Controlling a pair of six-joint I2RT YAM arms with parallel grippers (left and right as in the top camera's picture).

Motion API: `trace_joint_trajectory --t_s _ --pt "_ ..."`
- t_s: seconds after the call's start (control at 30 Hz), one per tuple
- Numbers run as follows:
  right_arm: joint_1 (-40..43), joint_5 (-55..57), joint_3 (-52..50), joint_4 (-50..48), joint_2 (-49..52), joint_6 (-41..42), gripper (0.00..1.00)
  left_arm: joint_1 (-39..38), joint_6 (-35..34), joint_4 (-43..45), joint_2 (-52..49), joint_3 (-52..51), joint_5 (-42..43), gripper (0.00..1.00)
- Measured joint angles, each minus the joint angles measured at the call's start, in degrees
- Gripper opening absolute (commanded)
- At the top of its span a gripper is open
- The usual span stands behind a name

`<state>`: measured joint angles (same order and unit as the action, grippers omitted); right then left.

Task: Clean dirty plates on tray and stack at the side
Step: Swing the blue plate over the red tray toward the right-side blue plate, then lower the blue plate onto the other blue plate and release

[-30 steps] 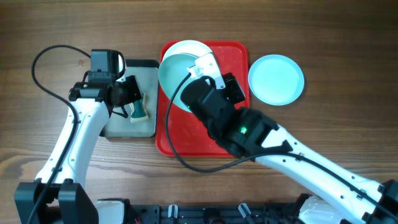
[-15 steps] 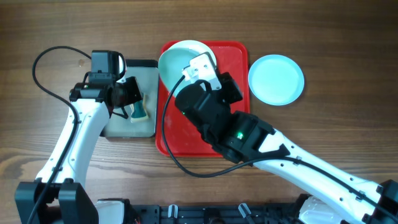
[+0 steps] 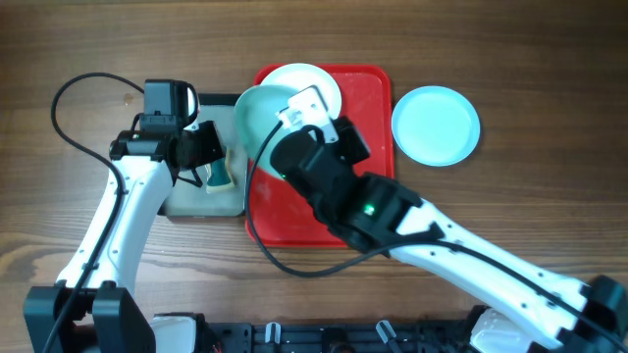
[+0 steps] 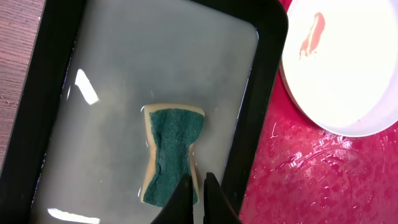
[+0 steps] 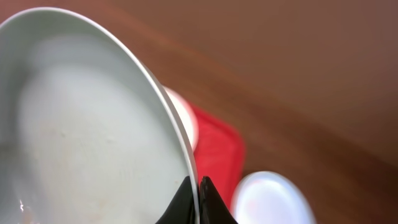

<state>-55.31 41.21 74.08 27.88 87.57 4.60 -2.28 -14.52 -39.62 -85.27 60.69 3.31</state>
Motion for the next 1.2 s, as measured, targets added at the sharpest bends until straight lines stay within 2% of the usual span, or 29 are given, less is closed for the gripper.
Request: trace_joint_trajectory --t_s 0.23,0.4,0.67,0.83,1.2 --pt "2.4 -13.6 0.0 1.5 4.7 5.8 0.04 0.0 0.0 0.0 0.0 0.0 0.0 0.04" --pt "9.4 -26.2 0.0 1.9 5.1 9.7 0.04 0.0 -0.2 0.0 0.0 0.0 0.0 0.04" --pt "23.3 -43.1 0.0 5.2 5.1 11.3 0.04 0.0 -0.2 0.0 0.0 0.0 0.0 0.04" --pt "32.4 -47.1 0.0 6.3 5.1 11.7 0.04 0.0 -0.2 0.0 0.0 0.0 0.0 0.04" --pt "56.2 -48.7 0.0 6.1 5.1 11.7 0.04 0.0 -0.2 0.0 0.0 0.0 0.0 0.04"
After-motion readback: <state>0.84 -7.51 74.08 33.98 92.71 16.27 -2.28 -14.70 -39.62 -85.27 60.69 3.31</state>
